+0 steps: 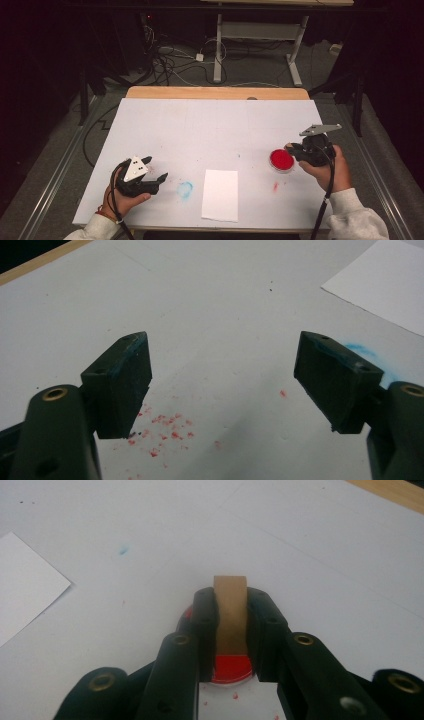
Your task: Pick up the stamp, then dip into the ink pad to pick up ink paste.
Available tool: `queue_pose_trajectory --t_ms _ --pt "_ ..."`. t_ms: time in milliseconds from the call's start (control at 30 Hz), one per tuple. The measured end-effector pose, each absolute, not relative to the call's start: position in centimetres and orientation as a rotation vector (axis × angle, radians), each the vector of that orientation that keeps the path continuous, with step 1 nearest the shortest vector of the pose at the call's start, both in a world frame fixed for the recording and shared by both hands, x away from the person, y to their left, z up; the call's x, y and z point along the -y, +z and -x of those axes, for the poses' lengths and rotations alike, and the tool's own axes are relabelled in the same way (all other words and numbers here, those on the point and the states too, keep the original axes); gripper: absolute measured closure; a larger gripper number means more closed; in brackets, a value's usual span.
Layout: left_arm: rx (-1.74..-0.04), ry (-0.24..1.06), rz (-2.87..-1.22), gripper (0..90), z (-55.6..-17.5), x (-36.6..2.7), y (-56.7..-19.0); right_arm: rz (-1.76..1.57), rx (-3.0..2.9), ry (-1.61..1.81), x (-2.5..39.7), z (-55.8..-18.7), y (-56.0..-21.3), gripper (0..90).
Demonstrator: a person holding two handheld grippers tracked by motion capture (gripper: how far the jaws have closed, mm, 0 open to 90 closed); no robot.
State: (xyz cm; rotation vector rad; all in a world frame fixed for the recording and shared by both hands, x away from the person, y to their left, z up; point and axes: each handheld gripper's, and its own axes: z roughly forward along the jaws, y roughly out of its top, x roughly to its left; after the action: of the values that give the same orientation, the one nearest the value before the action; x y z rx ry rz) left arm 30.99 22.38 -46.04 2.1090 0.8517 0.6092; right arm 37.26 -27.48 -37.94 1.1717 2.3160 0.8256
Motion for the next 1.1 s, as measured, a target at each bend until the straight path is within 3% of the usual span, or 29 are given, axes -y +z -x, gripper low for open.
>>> queue_pose_trajectory --t_ms 533,1100 --pt "-0.837 0.609 -2.139 22.2 -31.1 -21.9 -46.1 -1.121 -2.34 0.823 27.4 -36.3 -37.6 76.0" --pt "-0.809 0.61 -2.168 21.9 -31.0 -21.4 -46.1 -1.125 -2.463 0.671 25.7 -38.2 -41.6 76.0"
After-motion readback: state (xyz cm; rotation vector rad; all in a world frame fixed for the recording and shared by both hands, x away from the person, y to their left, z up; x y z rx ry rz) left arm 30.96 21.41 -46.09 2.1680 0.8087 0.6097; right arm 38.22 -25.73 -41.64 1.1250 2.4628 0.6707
